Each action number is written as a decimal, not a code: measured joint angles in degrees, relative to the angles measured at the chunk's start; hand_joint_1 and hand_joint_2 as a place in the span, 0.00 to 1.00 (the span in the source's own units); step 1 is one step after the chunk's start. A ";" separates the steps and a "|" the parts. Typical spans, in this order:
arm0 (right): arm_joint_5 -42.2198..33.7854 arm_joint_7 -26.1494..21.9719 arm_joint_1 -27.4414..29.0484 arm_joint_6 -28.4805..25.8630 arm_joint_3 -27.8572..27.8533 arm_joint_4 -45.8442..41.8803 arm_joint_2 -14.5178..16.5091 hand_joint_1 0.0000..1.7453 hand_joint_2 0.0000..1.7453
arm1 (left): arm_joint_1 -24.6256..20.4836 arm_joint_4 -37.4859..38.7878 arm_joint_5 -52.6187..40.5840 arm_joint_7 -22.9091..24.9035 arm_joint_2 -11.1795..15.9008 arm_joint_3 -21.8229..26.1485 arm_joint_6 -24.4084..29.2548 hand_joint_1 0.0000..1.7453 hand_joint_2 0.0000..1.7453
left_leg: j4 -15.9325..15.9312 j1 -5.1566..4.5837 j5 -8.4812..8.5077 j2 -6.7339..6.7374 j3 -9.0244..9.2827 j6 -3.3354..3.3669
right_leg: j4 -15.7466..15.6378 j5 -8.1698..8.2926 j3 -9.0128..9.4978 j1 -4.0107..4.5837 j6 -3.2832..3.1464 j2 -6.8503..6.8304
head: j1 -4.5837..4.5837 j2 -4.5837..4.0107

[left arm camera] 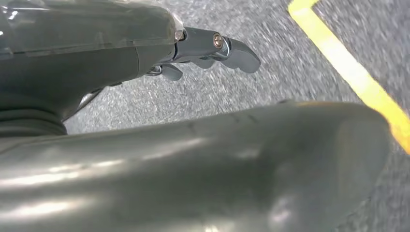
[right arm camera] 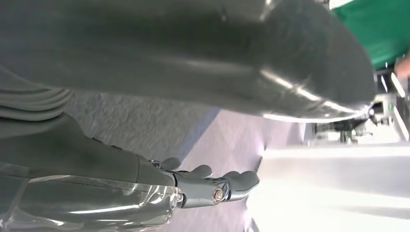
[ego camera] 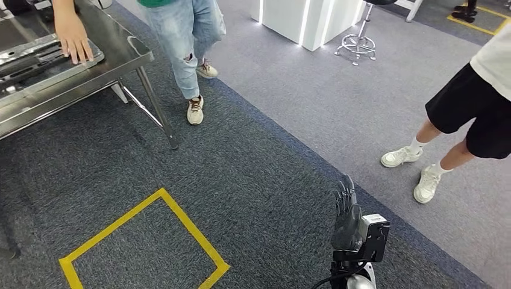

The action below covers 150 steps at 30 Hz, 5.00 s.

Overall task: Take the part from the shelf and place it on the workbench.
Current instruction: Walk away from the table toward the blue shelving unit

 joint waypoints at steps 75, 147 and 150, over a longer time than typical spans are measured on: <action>2.87 3.56 -14.11 -4.43 -24.23 58.85 -1.65 0.00 0.00 | 1.24 0.01 -5.47 1.65 -0.84 -3.45 0.67 0.00 0.00 | 18.30 0.50 -9.26 -2.20 -7.54 -3.20 | -14.03 5.42 7.16 0.47 -2.96 1.27 | 0.43 0.00; 2.76 18.40 -11.71 -8.26 -36.98 72.15 -6.23 0.00 0.00 | 0.19 0.02 -7.75 1.66 -0.87 -5.18 -0.60 0.00 0.00 | 0.69 -0.42 -0.77 -4.65 0.53 0.11 | -12.76 5.96 5.22 0.74 -1.33 5.71 | 1.32 0.00; 3.12 18.58 -12.10 -8.25 -37.00 72.22 -6.13 0.00 0.00 | 0.28 0.02 -7.72 2.19 -0.89 -5.19 -0.69 0.00 0.00 | -0.45 -0.19 0.02 -2.42 0.79 0.28 | -4.61 0.79 1.41 0.72 -0.73 1.23 | 1.66 0.00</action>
